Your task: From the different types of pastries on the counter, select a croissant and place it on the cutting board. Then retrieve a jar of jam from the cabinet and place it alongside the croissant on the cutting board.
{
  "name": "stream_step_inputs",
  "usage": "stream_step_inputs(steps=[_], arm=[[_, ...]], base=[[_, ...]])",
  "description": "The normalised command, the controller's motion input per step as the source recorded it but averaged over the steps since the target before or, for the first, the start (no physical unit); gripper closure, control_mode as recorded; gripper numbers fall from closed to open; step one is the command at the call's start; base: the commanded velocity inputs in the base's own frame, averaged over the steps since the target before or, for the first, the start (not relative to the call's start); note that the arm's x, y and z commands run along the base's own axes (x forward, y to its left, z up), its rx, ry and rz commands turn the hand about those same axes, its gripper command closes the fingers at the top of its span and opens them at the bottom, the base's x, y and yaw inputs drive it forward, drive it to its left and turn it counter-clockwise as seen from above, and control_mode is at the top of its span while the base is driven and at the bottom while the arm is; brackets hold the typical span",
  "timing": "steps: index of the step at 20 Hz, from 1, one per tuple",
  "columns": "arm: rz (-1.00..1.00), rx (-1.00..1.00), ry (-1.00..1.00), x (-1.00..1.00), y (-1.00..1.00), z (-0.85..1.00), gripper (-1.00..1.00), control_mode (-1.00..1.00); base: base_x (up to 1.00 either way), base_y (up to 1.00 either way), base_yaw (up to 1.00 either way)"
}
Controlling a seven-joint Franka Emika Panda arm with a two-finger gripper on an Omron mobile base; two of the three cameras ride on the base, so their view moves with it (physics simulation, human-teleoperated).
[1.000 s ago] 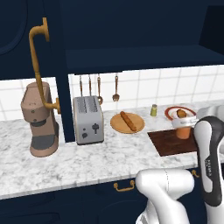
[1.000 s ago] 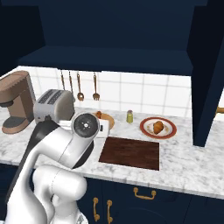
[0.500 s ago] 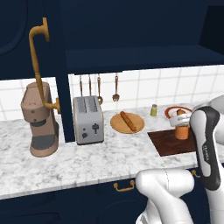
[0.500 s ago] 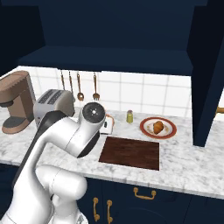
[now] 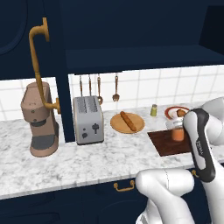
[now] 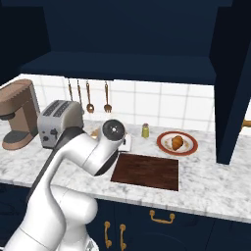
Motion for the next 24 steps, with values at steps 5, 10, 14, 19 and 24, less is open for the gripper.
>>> stream_step_inputs(steps=[5, 10, 14, 19, 24], arm=[[0.00, -0.04, -0.04, 0.31, 0.00, -0.49, 1.00, -1.00], [0.03, -0.03, -0.03, 0.39, 0.00, -0.52, 1.00, -1.00], [0.07, -0.02, -0.05, 0.47, -0.09, -0.52, 1.00, -1.00], [0.18, 0.00, 0.00, 0.55, -0.54, -0.35, 1.00, -1.00], [0.13, 0.03, 0.10, 0.42, -0.28, -0.04, 1.00, -1.00]], base=[[0.00, 0.00, 0.00], [0.00, 0.00, 0.00], [0.00, 0.00, 0.00], [0.00, 0.00, 0.00], [0.00, 0.00, 0.00]])
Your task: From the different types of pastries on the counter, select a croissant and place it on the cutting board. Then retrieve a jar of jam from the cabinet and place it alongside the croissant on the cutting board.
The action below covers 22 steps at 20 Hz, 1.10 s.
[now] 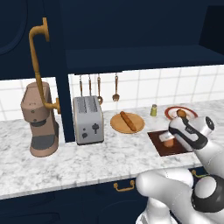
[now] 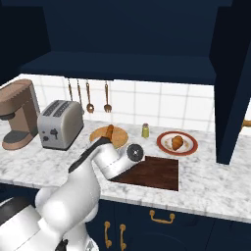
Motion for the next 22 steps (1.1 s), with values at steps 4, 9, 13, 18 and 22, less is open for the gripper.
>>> stream_step_inputs(steps=[4, 9, 13, 18, 22], arm=[[0.06, 0.03, 0.17, 0.40, 0.00, 0.00, 1.00, -1.00], [0.06, 0.04, 0.11, 0.06, 0.00, -0.14, 1.00, -1.00], [0.01, 0.05, 0.07, 0.02, 0.00, -0.33, 1.00, -1.00], [0.00, 0.07, -0.03, 0.29, 0.00, -0.18, 1.00, -1.00], [0.06, 0.00, -0.08, 0.38, 0.00, -0.05, 1.00, -1.00]], base=[[0.00, 0.00, 0.00], [0.00, 0.00, 0.00], [0.00, 0.00, 0.00], [0.00, 0.00, 0.00], [0.00, 0.00, 0.00]])
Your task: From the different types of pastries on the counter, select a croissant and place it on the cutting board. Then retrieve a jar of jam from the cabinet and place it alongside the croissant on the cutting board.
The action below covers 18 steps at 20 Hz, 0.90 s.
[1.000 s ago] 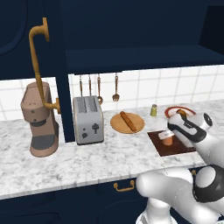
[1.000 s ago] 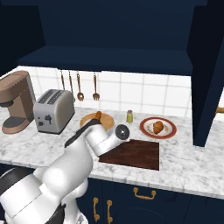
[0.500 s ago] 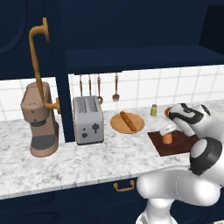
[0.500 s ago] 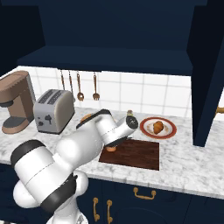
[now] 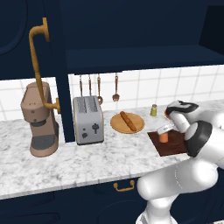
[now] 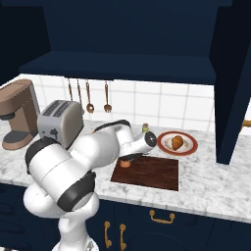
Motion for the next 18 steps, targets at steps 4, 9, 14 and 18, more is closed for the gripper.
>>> stream_step_inputs(steps=[4, 9, 14, 18], arm=[[0.06, 0.00, -0.03, 0.06, -0.02, -0.26, 1.00, -1.00], [0.01, 0.01, -0.04, 0.06, -0.01, -0.37, 1.00, -1.00], [0.01, 0.01, -0.16, -0.11, -0.03, -0.31, 1.00, -1.00], [0.00, 0.00, -0.16, -0.07, 0.00, -0.42, -1.00, -1.00]], base=[[0.00, 0.00, 0.00], [0.00, 0.00, 0.00], [0.00, 0.00, 0.00], [0.00, 0.00, 0.00]])
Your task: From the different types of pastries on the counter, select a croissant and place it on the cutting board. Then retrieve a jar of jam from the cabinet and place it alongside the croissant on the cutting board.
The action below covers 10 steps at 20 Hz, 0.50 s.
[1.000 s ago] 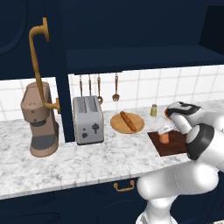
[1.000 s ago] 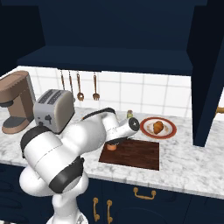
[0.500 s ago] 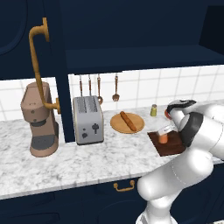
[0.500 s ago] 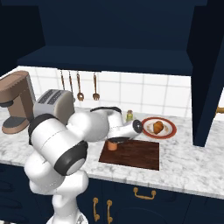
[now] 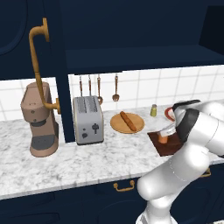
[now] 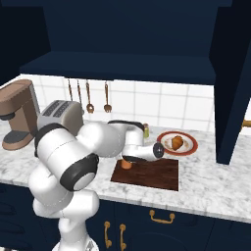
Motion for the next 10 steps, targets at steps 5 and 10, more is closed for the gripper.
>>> stream_step_inputs(steps=[5, 10], arm=[[0.00, 0.00, -0.04, 0.00, 0.00, -0.14, -1.00, -1.00], [0.03, 0.01, 0.00, 0.00, 0.00, -0.03, -1.00, -1.00]], base=[[0.00, 0.00, 0.00], [0.00, 0.00, 0.00]])
